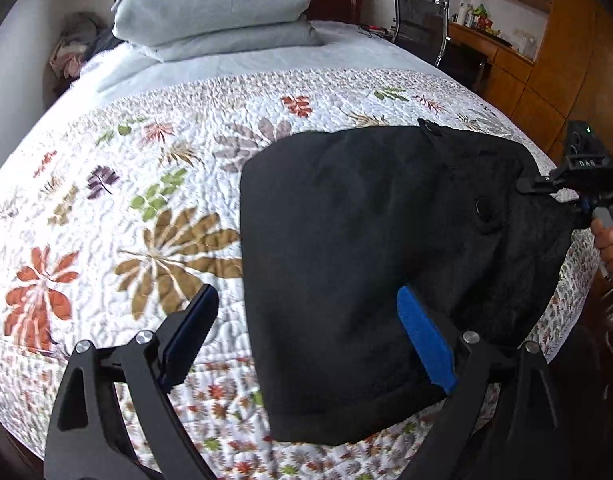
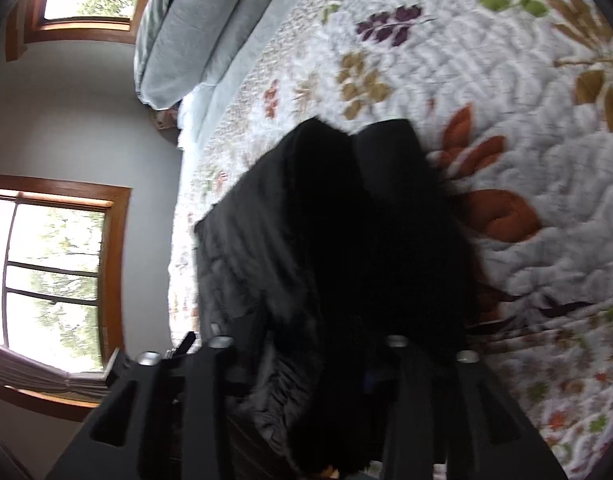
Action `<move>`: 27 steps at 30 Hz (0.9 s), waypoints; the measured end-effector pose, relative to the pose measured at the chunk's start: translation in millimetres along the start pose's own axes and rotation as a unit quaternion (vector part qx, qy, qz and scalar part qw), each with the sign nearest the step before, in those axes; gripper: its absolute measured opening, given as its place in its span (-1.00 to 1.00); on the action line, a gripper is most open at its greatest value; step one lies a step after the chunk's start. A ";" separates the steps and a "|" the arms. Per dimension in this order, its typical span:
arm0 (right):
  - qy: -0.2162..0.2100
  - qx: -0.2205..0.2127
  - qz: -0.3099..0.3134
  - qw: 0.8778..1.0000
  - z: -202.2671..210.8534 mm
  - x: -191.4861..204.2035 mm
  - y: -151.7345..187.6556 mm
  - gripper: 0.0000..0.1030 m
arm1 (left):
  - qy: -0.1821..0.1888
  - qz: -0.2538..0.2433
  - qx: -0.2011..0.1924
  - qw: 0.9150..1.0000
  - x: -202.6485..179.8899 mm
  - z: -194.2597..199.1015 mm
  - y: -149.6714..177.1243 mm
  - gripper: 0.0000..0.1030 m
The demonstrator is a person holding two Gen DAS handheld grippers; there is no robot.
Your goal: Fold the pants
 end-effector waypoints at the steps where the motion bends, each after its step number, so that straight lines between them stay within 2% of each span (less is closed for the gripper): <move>1: -0.003 -0.002 -0.002 1.000 3.4 -3.2 1.0 -0.17 | 0.001 0.003 0.003 1.000 -0.3 -2.9 0.3 0.76; 4: 0.009 -0.020 0.005 1.000 21.2 -6.2 8.3 -0.11 | 0.002 0.007 0.009 1.000 -0.4 -7.9 1.4 0.76; 6: 0.041 -0.039 0.035 0.998 35.9 2.0 17.6 -0.10 | 0.001 0.009 0.009 1.000 0.4 -7.3 1.9 0.76; 7: 0.053 -0.041 0.050 0.996 40.2 6.7 23.1 -0.04 | -0.001 0.010 0.007 1.000 1.2 -5.9 1.9 0.76; 9: 0.068 -0.037 0.071 0.994 41.7 13.2 30.2 0.05 | -0.007 0.014 0.006 1.000 2.7 -3.6 2.1 0.76; 15: 0.129 -0.021 0.106 0.986 27.2 17.5 54.4 0.07 | -0.022 0.040 0.003 0.999 8.3 2.2 5.2 0.76; 16: 0.134 -0.021 0.111 0.985 25.6 18.3 56.3 0.06 | -0.025 0.045 0.003 0.999 9.4 2.9 5.4 0.76; 20: 0.158 -0.028 0.137 0.978 21.2 26.3 68.8 -0.29 | -0.037 0.044 0.003 0.998 9.7 3.9 5.6 0.77; 24: 0.195 -0.032 0.167 0.966 20.3 38.0 78.8 -0.33 | -0.045 0.043 0.007 0.998 10.9 3.7 6.3 0.79; 27: 0.238 -0.041 0.200 0.949 17.5 51.2 88.1 -0.34 | -0.048 0.050 0.009 0.998 13.4 3.3 7.7 0.80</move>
Point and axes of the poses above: each gripper's, at about its wrist camera, not at the fingertips, and z roughly against the way its jaws point, x to its left, y to its underside, the point moved 1 cm from there along -z, roughly the way its jaws point, and after that the axes turned 7 degrees about -z, right-handed, at the moved point
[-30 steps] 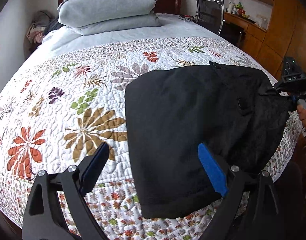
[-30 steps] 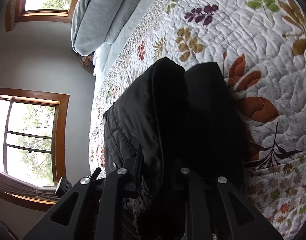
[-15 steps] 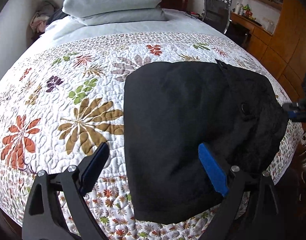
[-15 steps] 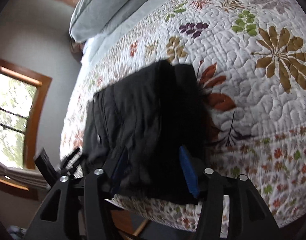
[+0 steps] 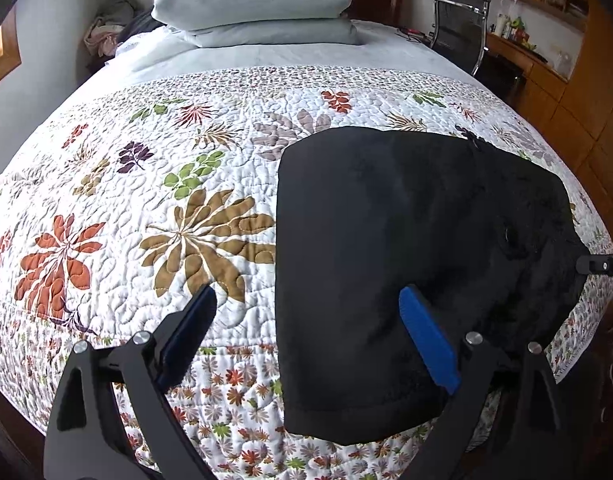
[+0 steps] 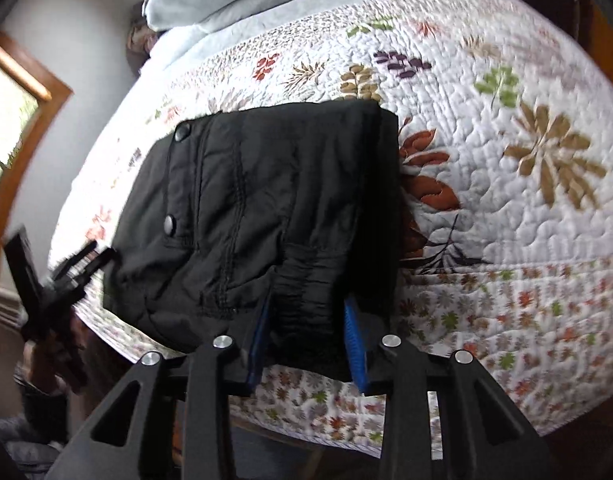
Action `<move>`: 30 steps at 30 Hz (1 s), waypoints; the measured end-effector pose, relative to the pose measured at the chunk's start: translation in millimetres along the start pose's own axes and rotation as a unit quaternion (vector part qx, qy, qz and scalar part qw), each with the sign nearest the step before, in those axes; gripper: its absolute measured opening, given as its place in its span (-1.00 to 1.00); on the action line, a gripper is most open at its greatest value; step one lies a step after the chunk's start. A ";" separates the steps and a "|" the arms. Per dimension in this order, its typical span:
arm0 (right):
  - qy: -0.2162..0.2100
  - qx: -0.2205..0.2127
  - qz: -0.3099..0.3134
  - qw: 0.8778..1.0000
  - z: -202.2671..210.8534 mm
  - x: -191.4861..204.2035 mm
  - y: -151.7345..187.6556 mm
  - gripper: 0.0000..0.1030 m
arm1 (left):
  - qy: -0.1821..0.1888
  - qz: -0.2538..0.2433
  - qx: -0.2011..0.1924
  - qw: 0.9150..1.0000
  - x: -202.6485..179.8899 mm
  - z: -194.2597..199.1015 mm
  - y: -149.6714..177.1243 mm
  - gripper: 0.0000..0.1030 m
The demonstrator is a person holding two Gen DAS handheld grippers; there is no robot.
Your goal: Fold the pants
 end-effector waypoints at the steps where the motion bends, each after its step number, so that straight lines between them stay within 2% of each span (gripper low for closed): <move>1: 0.019 -0.004 0.014 1.000 0.5 6.0 1.6 -0.34 | 0.000 0.002 0.001 1.000 0.7 -0.7 0.7 0.80; 5: 0.051 -0.013 0.039 0.998 -1.9 12.5 5.2 -0.33 | 0.000 0.005 0.004 1.000 0.5 -2.9 2.0 0.80; 9: 0.057 -0.021 0.048 0.997 0.6 15.0 5.0 -0.31 | -0.003 0.002 0.006 1.000 0.2 -2.3 1.3 0.80; 11: 0.069 -0.030 0.058 0.995 4.4 18.6 6.0 -0.19 | -0.003 0.002 0.007 1.000 1.6 -1.6 0.2 0.80; 16: 0.129 -0.072 0.106 0.983 21.1 33.3 11.2 -0.14 | -0.008 0.010 0.005 1.000 8.8 3.7 -3.3 0.80; 21: 0.153 -0.110 0.124 0.974 41.5 37.1 12.0 -0.12 | -0.016 0.018 0.004 1.000 14.1 9.1 -7.8 0.80; 23: 0.167 -0.123 0.133 0.969 46.3 37.4 11.1 -0.02 | -0.014 0.018 0.004 1.000 14.0 11.7 -10.5 0.80; 25: 0.174 -0.130 0.141 0.966 48.4 38.4 10.3 0.06 | -0.008 0.015 0.005 1.000 12.9 13.9 -13.2 0.80; 30: 0.174 -0.132 0.146 0.965 47.2 34.8 8.8 0.08 | 0.028 0.010 0.015 0.999 8.2 12.2 -17.9 0.80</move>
Point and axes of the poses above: each gripper's, at about its wrist camera, not at the fingertips, and z roughly against the way its jaws point, x to its left, y to its underside, the point moved 1 cm from there along -z, roughly the way its jaws point, and after that the axes turned 7 degrees about -z, right-handed, at the moved point
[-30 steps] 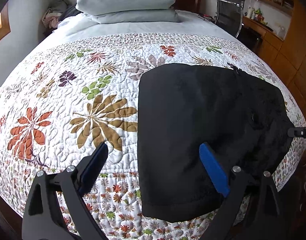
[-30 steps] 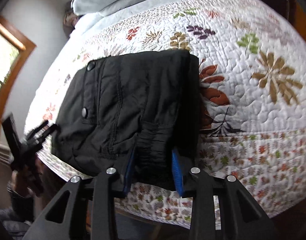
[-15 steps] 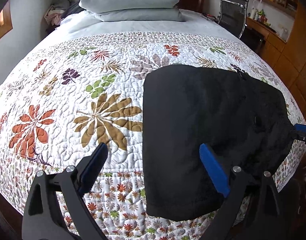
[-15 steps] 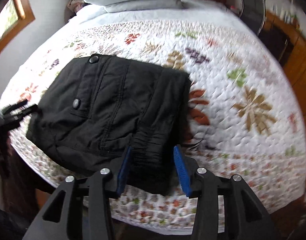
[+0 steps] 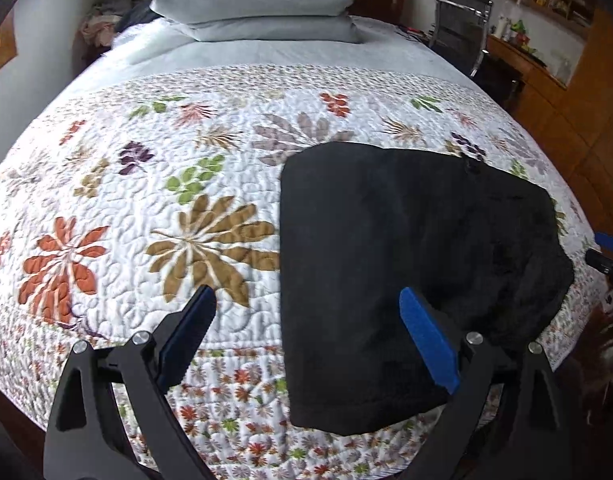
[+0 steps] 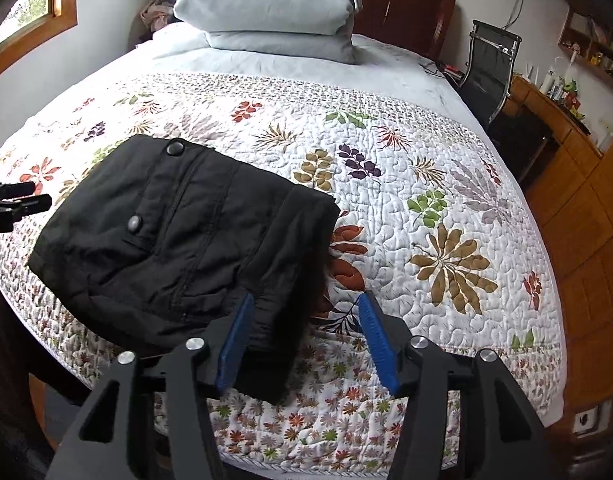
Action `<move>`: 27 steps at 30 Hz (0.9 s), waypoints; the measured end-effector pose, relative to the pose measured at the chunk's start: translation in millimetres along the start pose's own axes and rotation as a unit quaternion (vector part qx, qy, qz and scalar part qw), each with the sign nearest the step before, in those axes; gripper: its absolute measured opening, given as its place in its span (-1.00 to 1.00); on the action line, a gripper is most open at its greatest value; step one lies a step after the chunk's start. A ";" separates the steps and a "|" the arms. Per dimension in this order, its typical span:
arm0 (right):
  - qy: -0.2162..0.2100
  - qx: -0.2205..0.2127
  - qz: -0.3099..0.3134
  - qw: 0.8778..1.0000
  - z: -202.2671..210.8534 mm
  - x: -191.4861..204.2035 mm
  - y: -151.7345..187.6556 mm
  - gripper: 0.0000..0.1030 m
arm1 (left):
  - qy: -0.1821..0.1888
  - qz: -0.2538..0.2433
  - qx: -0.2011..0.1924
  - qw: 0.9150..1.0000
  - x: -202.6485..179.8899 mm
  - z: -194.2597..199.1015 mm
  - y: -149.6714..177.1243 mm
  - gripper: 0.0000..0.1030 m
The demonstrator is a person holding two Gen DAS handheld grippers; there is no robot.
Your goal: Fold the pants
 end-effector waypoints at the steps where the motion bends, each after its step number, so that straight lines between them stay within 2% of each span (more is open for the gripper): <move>1: -0.002 -0.001 -0.002 1.000 -0.1 -1.1 -0.3 0.08 | 0.004 0.001 0.002 1.000 -0.8 -2.0 -0.2 0.80; 6: -0.028 0.002 -0.026 0.999 -3.7 -9.2 -1.0 0.35 | 0.015 0.002 0.033 0.999 -5.0 -26.5 -0.8 0.80; 9: -0.067 0.015 -0.063 0.996 -10.0 -23.0 -0.9 0.49 | 0.038 0.016 0.051 0.998 -2.8 -38.8 -0.4 0.80; 12: -0.117 0.039 -0.109 0.986 -22.7 -42.7 -0.7 0.66 | 0.075 0.033 0.063 0.995 3.0 -43.2 -2.3 0.80; 14: -0.160 0.061 -0.149 0.974 -36.6 -56.7 0.9 0.72 | 0.113 0.048 0.074 0.990 12.0 -50.5 -4.6 0.80; 15: -0.190 0.076 -0.171 0.964 -46.5 -63.6 2.7 0.73 | 0.123 0.057 0.081 0.987 15.5 -54.3 -4.9 0.80; 16: -0.207 0.087 -0.189 0.956 -53.6 -68.0 4.6 0.73 | 0.149 0.074 0.093 0.982 21.5 -61.4 -5.8 0.80; 17: -0.230 0.103 -0.218 0.943 -64.7 -75.1 7.2 0.73 | 0.171 0.090 0.099 0.976 26.2 -66.7 -6.1 0.80; 18: -0.251 0.113 -0.233 0.932 -72.6 -78.1 8.9 0.74 | 0.196 0.113 0.109 0.968 32.3 -74.6 -5.8 0.80; 20: -0.287 0.135 -0.263 0.911 -89.3 -81.1 13.9 0.78 | 0.225 0.135 0.125 0.957 37.2 -85.8 -5.3 0.80; 22: -0.308 0.155 -0.270 0.899 -106.0 -78.8 17.5 0.82 | 0.240 0.131 0.136 0.952 37.1 -95.2 -5.8 0.84; 25: -0.311 0.177 -0.286 0.889 -125.0 -77.4 22.0 0.90 | 0.251 0.124 0.152 0.948 34.4 -104.7 -5.7 0.89; 27: -0.344 0.193 -0.307 0.866 -138.2 -76.0 27.2 0.93 | 0.247 0.103 0.168 0.949 29.5 -110.1 -4.1 0.94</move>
Point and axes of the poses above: each gripper's, at about its wrist camera, not at the fingertips, and z roughly against the way its jaws point, x to its left, y to its underside, the point moved 1 cm from there along -z, roughly the way its jaws point, and after that the axes turned 7 degrees about -z, right-handed, at the moved point
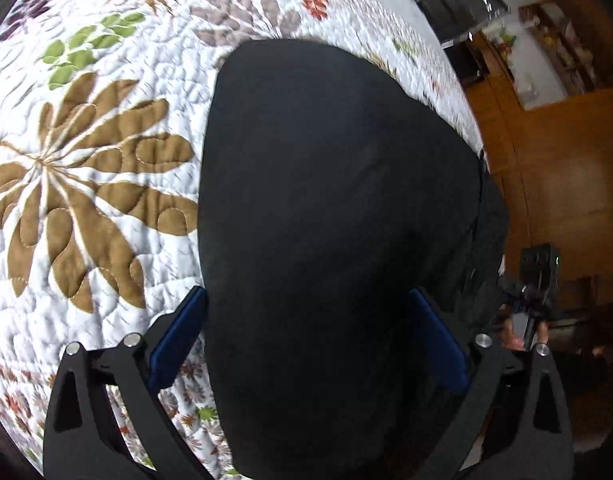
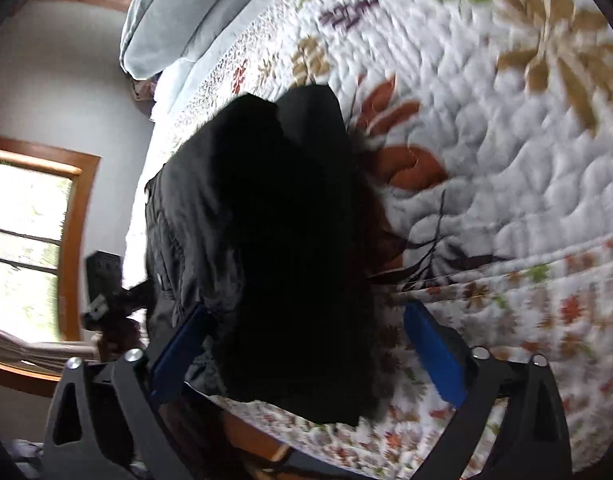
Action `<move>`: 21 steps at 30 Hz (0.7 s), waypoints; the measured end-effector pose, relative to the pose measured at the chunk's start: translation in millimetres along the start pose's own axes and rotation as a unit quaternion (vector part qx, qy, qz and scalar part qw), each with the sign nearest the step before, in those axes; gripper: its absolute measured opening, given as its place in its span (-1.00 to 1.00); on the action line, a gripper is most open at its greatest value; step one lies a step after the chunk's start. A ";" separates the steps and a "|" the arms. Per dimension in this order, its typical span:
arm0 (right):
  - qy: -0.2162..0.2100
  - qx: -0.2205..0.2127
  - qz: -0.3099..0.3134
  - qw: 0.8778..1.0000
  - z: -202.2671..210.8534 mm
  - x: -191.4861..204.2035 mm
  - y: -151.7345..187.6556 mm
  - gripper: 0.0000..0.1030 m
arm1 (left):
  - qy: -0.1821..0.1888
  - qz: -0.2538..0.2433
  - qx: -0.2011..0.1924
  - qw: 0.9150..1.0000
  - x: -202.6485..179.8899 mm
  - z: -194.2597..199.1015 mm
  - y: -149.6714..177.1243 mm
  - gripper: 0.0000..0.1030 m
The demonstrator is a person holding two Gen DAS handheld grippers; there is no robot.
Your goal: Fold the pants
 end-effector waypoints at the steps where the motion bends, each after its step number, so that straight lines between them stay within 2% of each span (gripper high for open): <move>1: -0.014 0.007 -0.011 1.000 -4.0 -4.0 -0.9 0.94 | -0.004 -0.001 0.007 1.000 0.5 -1.5 0.1 0.94; 7: -0.027 0.021 -0.006 0.999 -13.9 -1.6 -2.5 0.94 | -0.031 -0.007 -0.008 0.999 -1.9 14.4 16.7 0.91; 10: -0.029 0.033 0.002 0.999 -25.0 6.5 -5.9 0.94 | 0.023 0.003 0.017 1.000 -3.6 -3.0 20.8 0.91; 11: -0.030 0.035 0.007 0.999 -27.5 9.7 -6.8 0.88 | 0.033 0.013 0.022 0.999 -3.5 -10.0 21.8 0.93; 13: -0.043 0.047 0.010 0.998 -38.2 16.6 -8.2 0.56 | 0.036 0.011 0.018 0.999 -5.8 -17.6 20.9 0.96; 15: -0.033 0.043 0.013 0.998 -43.1 22.3 -10.0 0.41 | 0.046 0.018 0.013 0.999 -7.1 -18.4 19.2 0.93; 17: -0.033 0.040 0.019 0.998 -42.8 27.2 -11.0 0.17 | 0.052 0.019 0.010 0.998 -10.6 -18.7 16.5 0.92; 21: -0.030 0.035 0.036 0.998 -42.0 41.3 -15.0 -0.06 | 0.053 0.019 0.007 0.998 -13.4 -21.8 12.6 0.91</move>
Point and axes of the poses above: each gripper's, at about its wrist camera, not at the fingertips, and z roughly against the way its jaws point, x to its left, y to its underside, the point moved 1 cm from there along -z, roughly the way its jaws point, and after that the axes turned 7 degrees about -z, right-handed, at the moved point
